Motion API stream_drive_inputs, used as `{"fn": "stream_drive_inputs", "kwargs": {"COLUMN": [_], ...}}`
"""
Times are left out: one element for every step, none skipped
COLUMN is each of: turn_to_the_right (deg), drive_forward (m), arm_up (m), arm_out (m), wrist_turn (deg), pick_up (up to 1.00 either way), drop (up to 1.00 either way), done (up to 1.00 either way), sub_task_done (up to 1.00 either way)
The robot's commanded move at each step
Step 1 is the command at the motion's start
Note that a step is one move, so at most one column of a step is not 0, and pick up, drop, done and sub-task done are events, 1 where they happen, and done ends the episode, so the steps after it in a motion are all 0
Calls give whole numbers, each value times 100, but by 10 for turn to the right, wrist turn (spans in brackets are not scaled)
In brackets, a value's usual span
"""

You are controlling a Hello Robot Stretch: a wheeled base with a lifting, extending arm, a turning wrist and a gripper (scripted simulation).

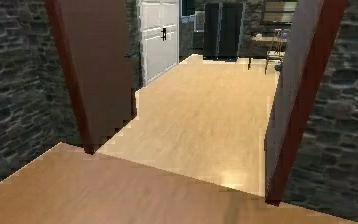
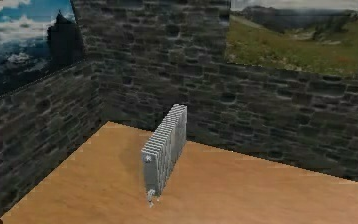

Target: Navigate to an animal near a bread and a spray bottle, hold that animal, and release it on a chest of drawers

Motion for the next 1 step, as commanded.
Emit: {"fn": "stream_drive_inputs", "kwargs": {"turn_to_the_right": [0], "drive_forward": [100], "arm_up": [0], "arm_out": [0], "wrist_turn": [0], "pick_up": [0], "drop": [0], "done": [0], "sub_task_done": [0]}}
